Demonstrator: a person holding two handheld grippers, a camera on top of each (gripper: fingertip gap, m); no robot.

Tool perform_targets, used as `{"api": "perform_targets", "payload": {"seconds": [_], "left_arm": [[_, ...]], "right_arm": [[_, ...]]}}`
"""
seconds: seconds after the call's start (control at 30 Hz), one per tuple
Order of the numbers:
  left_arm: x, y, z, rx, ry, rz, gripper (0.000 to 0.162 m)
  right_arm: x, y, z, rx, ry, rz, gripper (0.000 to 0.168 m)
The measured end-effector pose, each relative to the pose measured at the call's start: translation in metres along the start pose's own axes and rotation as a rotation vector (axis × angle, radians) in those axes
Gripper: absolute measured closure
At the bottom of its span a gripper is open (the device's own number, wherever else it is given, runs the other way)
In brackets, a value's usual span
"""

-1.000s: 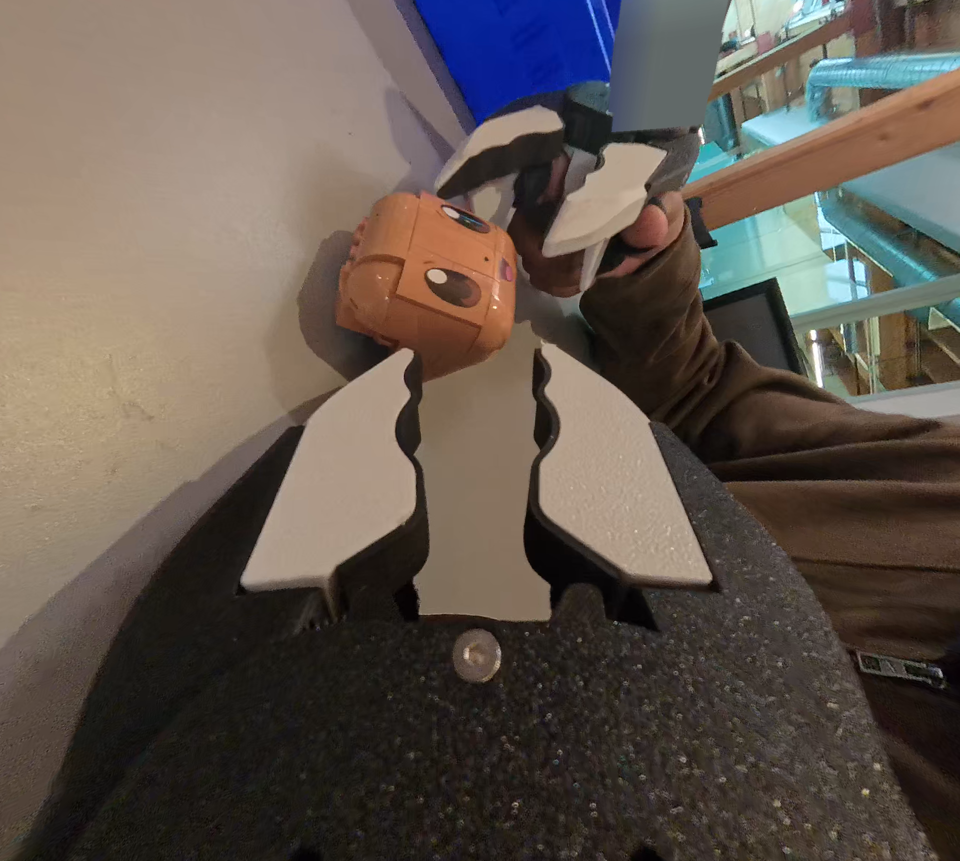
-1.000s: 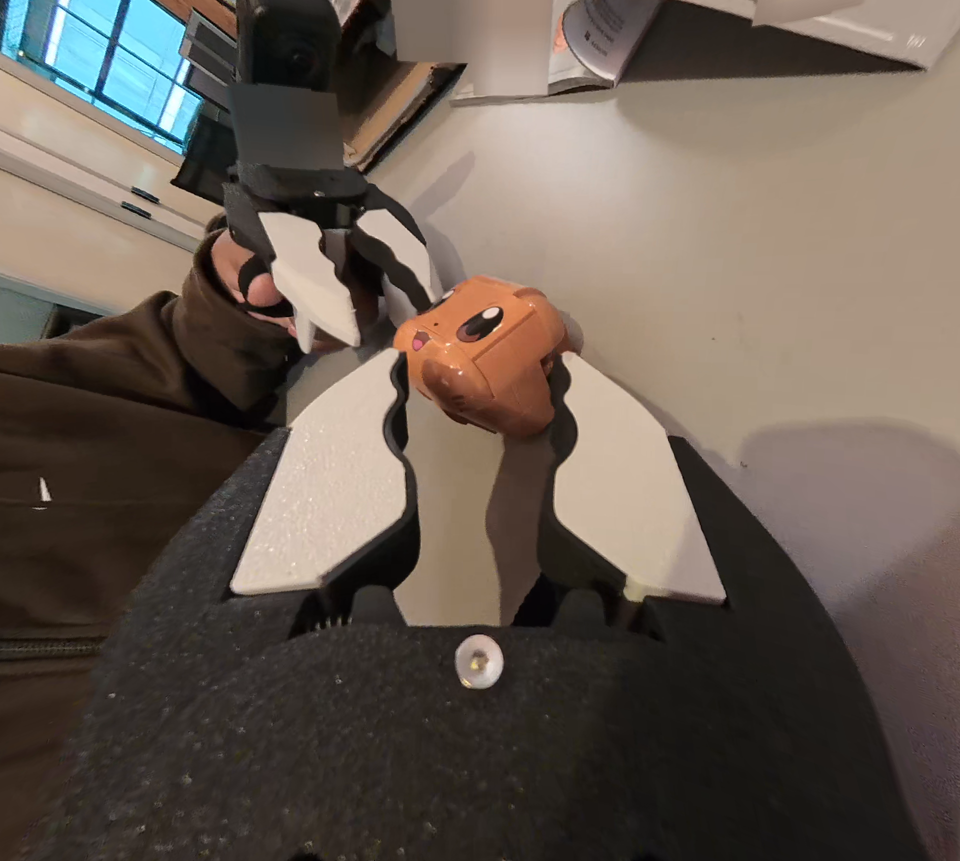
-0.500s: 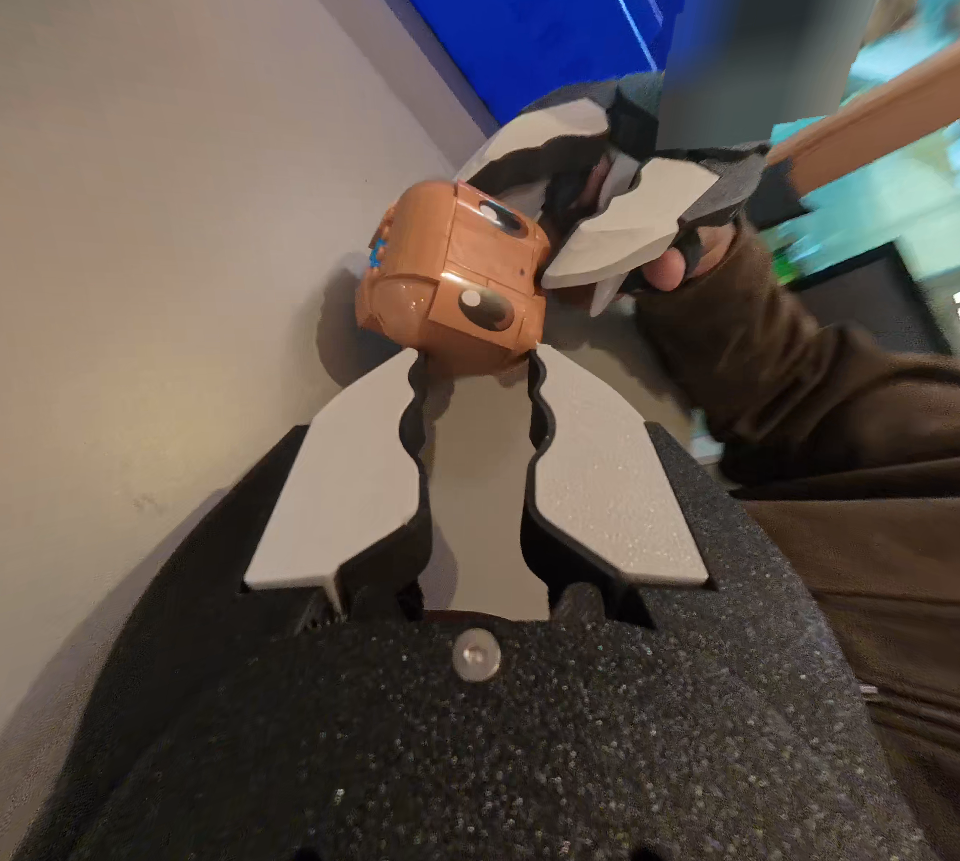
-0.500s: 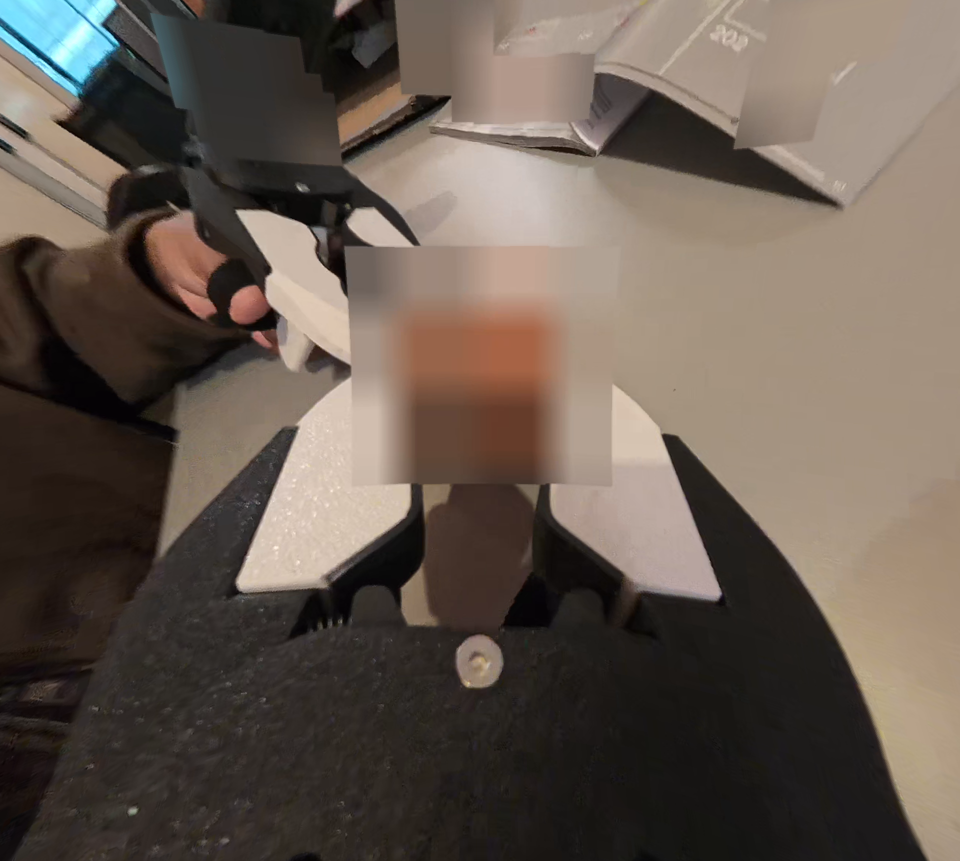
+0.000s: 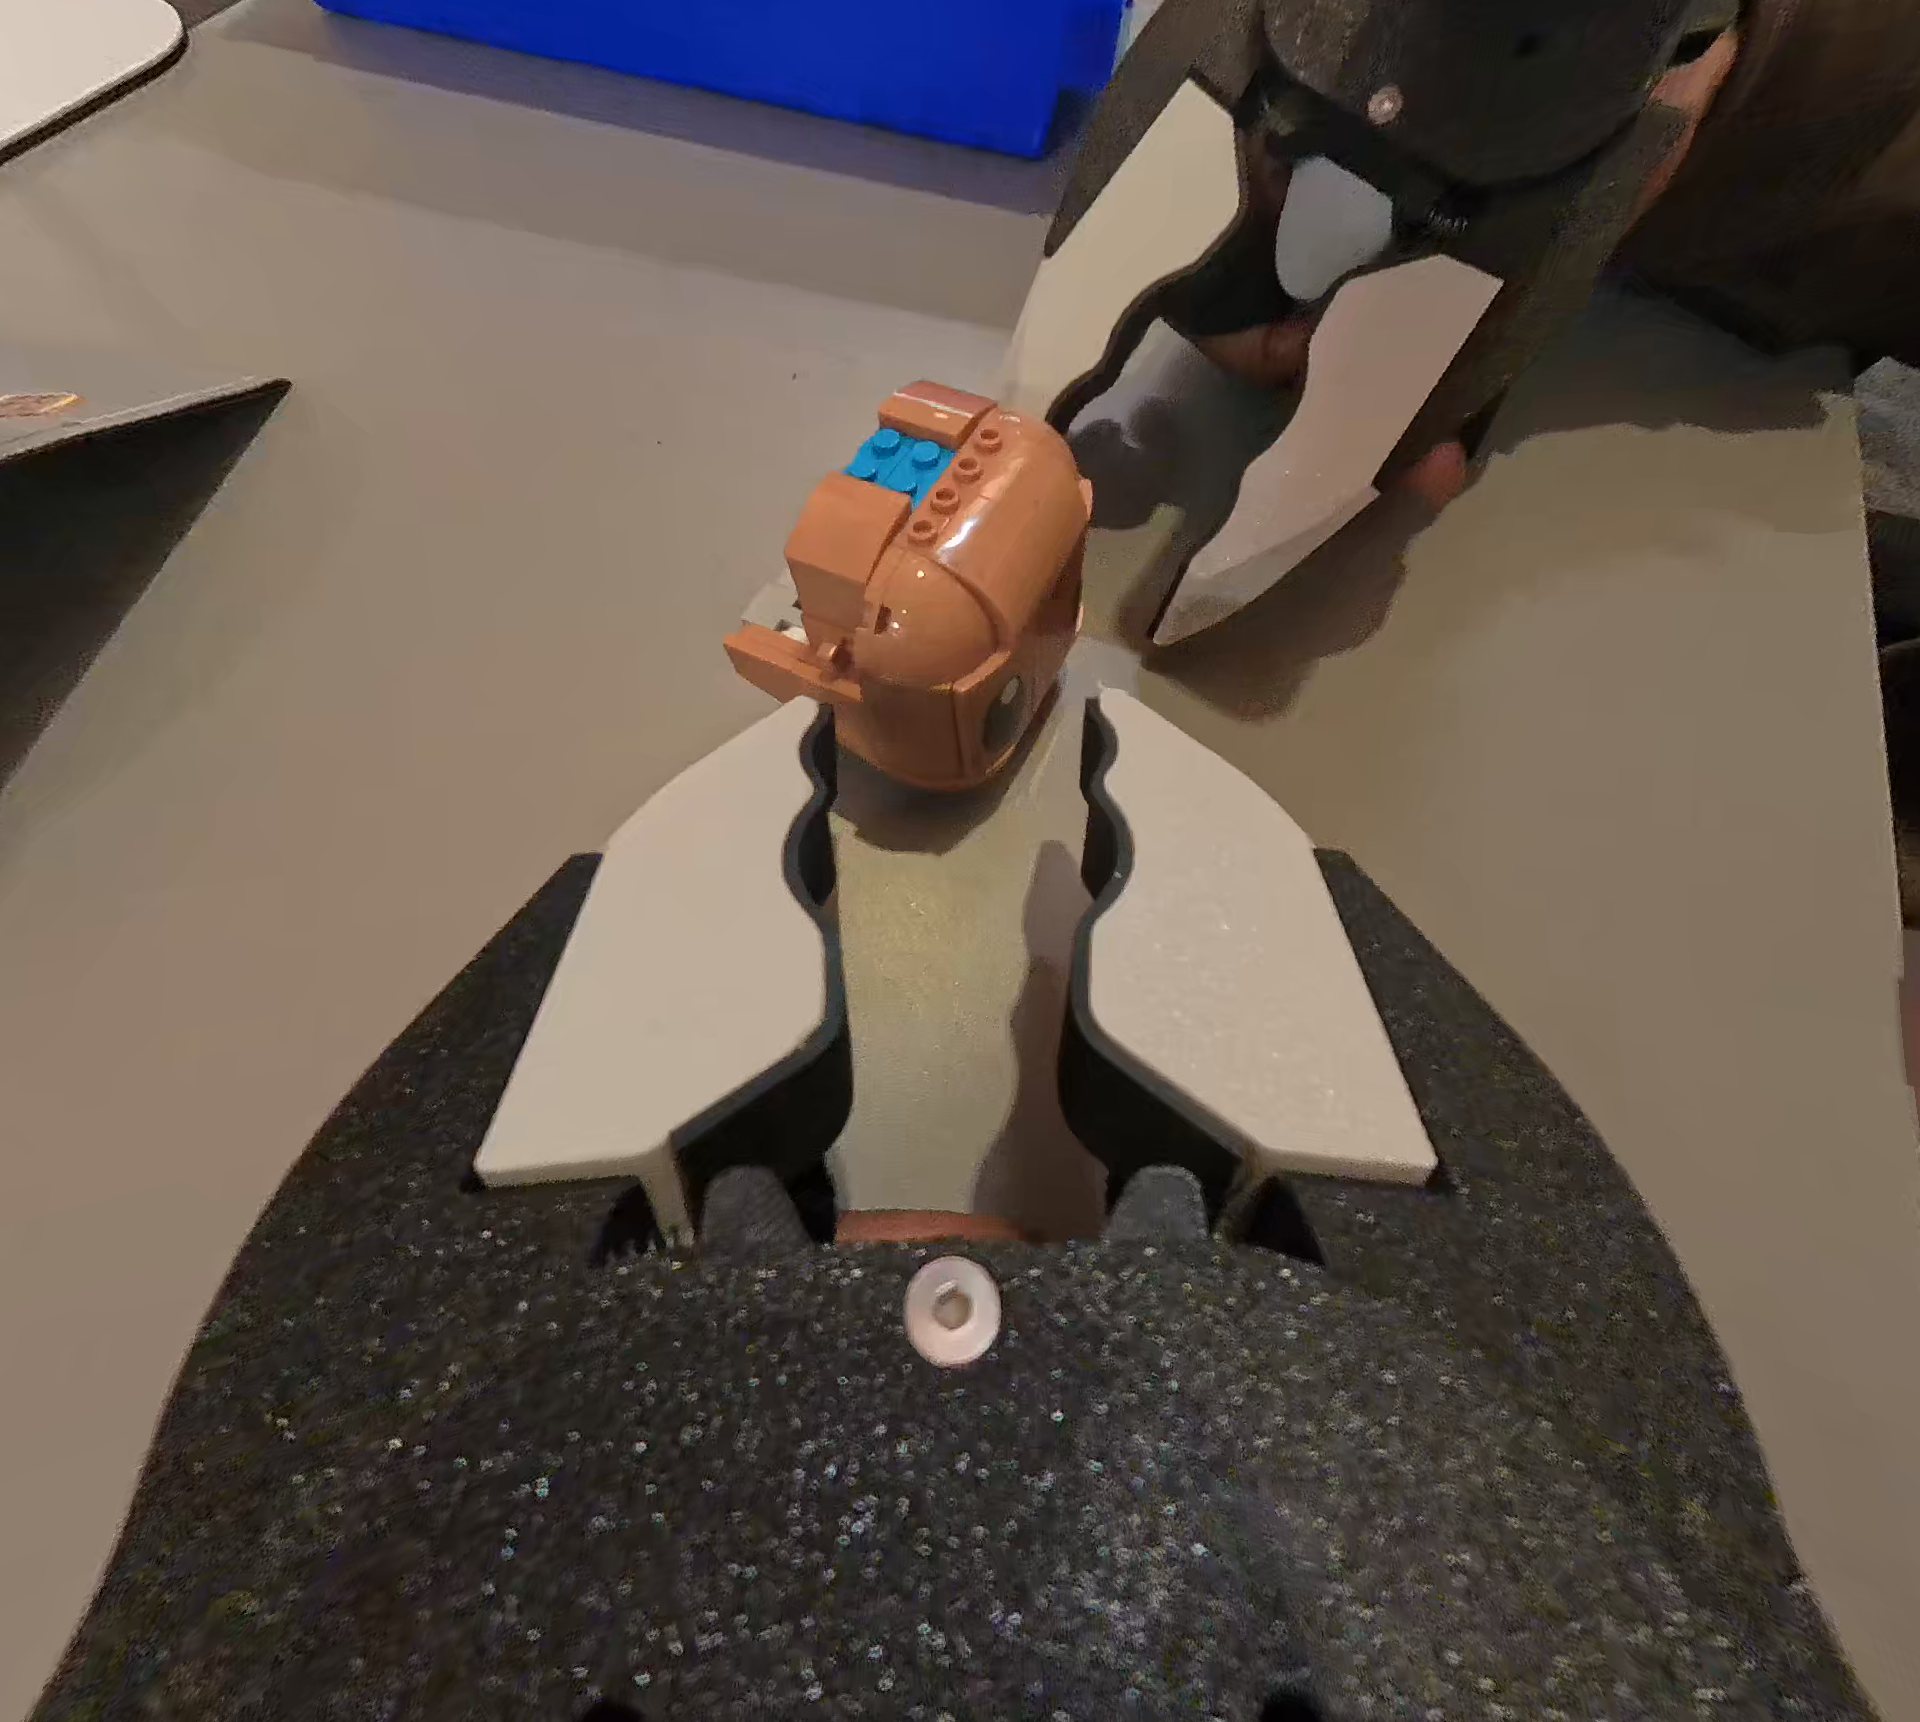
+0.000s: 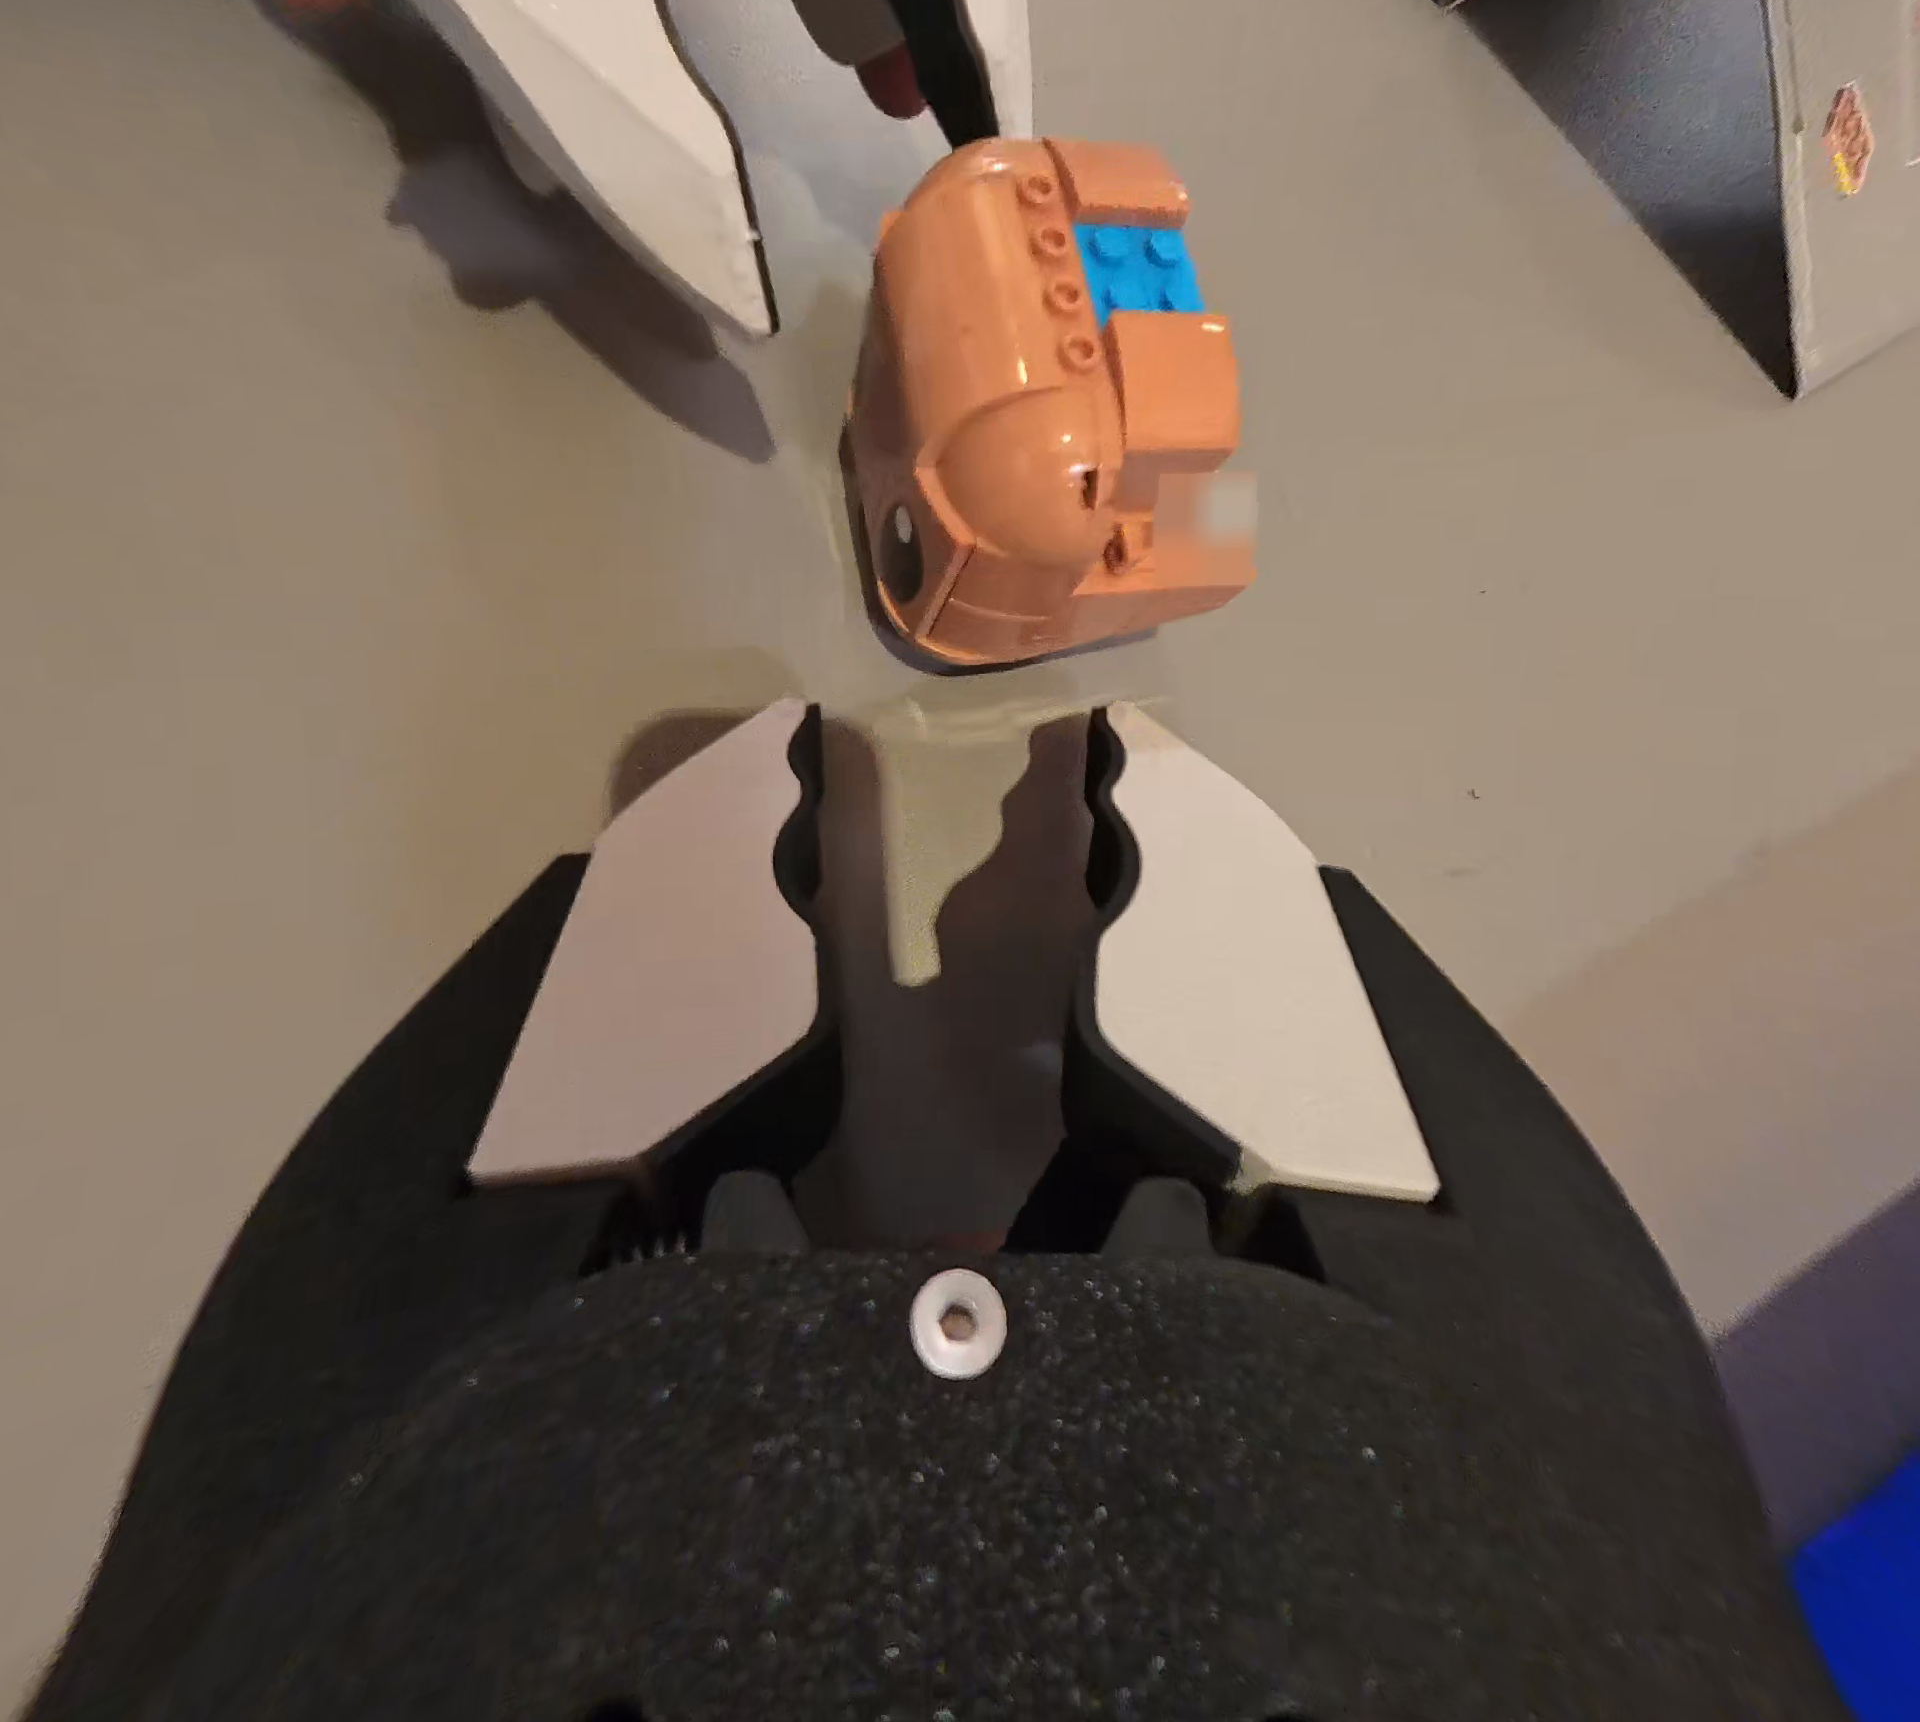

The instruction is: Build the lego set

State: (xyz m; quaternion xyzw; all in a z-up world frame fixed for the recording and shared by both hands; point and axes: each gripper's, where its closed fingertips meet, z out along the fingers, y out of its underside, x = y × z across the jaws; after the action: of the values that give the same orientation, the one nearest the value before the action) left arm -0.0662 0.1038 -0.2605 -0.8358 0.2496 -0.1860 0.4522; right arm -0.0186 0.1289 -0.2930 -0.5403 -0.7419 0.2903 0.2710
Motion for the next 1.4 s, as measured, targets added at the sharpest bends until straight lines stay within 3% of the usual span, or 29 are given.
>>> {"api": "perform_targets", "payload": {"seconds": [0.6, 0.93, 1.0, 1.17, 1.4], "left_arm": [[-0.012, 0.009, 0.005, -0.029, -0.019, -0.018, 0.111], [-0.063, -0.003, -0.011, 0.088, -0.205, 0.09, 0.11], [-0.072, -0.013, -0.015, 0.154, -0.241, 0.099, 0.117], [-0.081, -0.042, -0.028, 0.368, -0.288, 0.105, 0.162], [-0.098, -0.069, -0.042, 0.565, -0.345, 0.053, 0.162]], "right_arm": [[0.01, -0.011, 0.0, 0.061, 0.02, 0.079, 0.119], [0.043, -0.013, -0.016, 0.18, 0.072, 0.319, 0.14], [0.047, -0.014, -0.018, 0.211, 0.052, 0.37, 0.145], [0.048, -0.019, -0.024, 0.282, -0.031, 0.439, 0.167], [0.044, -0.023, -0.025, 0.306, -0.137, 0.463, 0.168]]}}
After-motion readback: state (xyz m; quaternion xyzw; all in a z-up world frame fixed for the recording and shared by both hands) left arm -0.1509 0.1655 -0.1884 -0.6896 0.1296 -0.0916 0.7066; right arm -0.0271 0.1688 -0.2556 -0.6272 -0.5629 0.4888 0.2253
